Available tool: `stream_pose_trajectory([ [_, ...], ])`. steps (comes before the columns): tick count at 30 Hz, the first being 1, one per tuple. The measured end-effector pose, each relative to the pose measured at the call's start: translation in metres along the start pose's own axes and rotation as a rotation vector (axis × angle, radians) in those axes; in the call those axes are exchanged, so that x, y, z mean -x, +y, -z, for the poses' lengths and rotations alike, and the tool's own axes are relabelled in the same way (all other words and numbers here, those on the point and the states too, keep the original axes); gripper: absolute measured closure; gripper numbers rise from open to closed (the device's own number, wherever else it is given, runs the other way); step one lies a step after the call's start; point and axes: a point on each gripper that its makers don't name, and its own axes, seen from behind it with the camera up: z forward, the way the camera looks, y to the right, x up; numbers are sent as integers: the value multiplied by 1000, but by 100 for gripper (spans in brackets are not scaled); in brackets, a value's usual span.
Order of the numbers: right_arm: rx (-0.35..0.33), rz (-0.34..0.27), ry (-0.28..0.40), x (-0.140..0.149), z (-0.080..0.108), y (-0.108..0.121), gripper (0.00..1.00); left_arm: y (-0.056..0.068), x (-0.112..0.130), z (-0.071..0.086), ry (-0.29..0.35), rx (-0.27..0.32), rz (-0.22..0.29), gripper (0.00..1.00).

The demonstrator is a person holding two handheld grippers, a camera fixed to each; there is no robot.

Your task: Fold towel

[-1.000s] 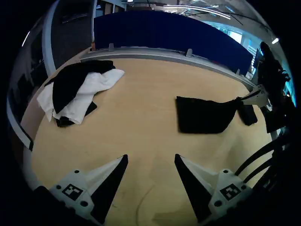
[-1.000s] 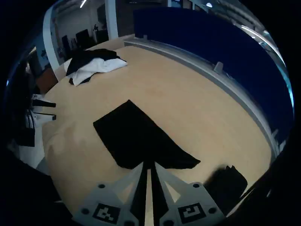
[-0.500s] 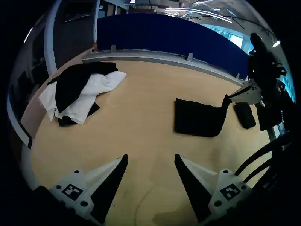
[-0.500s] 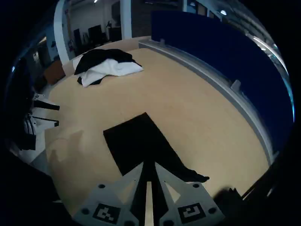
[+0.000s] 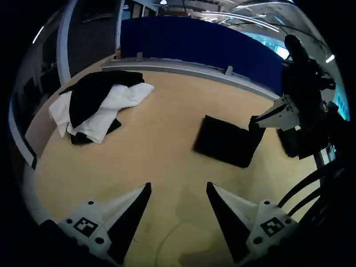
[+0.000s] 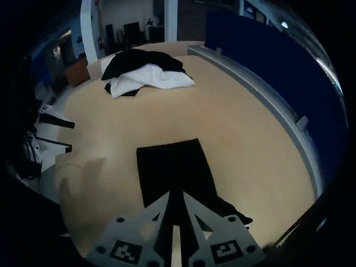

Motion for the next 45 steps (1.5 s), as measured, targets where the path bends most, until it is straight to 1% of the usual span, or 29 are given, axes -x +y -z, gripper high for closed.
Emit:
stream_pose_trajectory([
  [8, 3, -9, -5, 3, 0, 6, 94, -1, 3, -2, -6, 3, -12, 8],
  [17, 8, 2, -2, -1, 3, 8, 94, -6, 6, -2, -10, 1, -9, 8],
  [27, 17, 52, -10, -9, 12, 6, 94, -6, 8, -2, -8, 8, -4, 8],
  [30, 19, 56, -10, -8, 15, 5, 94, -5, 8, -1, -7, 11, -1, 8],
  [35, 22, 29, 0, -3, 18, 3, 94, -5, 6, 0, -6, 13, -2, 8],
  [41, 28, -35, 15, 11, 26, 0, 94, -2, 3, -1, -4, 18, -17, 8],
  [45, 36, -81, 35, 18, 30, 3, 94, 4, -1, -2, 1, 27, -30, 8],
])
